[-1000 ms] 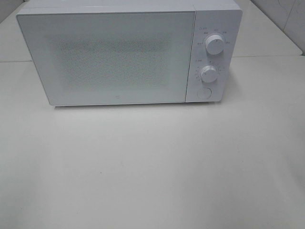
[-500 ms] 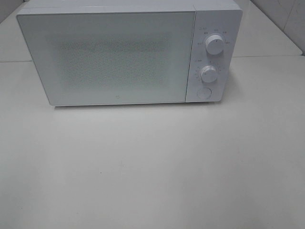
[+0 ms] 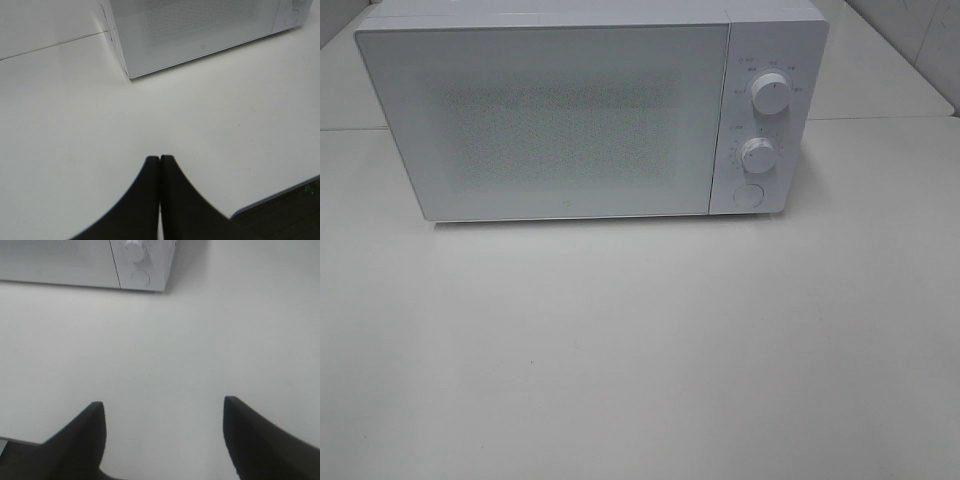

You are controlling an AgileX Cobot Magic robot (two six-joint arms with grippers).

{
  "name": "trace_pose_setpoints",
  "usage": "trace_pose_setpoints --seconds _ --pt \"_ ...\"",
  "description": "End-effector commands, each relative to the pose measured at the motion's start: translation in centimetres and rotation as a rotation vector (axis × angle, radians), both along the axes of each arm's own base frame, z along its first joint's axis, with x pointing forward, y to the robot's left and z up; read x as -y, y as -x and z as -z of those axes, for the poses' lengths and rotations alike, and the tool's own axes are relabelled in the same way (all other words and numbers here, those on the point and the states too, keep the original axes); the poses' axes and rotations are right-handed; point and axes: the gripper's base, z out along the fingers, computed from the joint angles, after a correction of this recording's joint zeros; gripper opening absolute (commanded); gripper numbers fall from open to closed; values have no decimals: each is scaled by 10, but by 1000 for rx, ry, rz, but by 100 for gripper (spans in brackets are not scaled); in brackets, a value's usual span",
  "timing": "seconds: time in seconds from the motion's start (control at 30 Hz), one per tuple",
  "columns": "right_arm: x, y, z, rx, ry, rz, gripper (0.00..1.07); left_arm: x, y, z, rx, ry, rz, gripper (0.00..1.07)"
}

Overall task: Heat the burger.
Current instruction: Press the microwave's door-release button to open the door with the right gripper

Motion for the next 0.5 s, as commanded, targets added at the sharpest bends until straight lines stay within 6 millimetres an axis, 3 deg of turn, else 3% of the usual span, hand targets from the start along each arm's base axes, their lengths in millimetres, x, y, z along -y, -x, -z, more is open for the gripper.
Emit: trace_pose_setpoints --seconds 0.03,0.5 --pt "3 14 1 86 -3 0 64 0 1 -1 19 13 -3 0" --pt "4 15 2 95 -8 6 64 0 0 -1 18 15 -2 0"
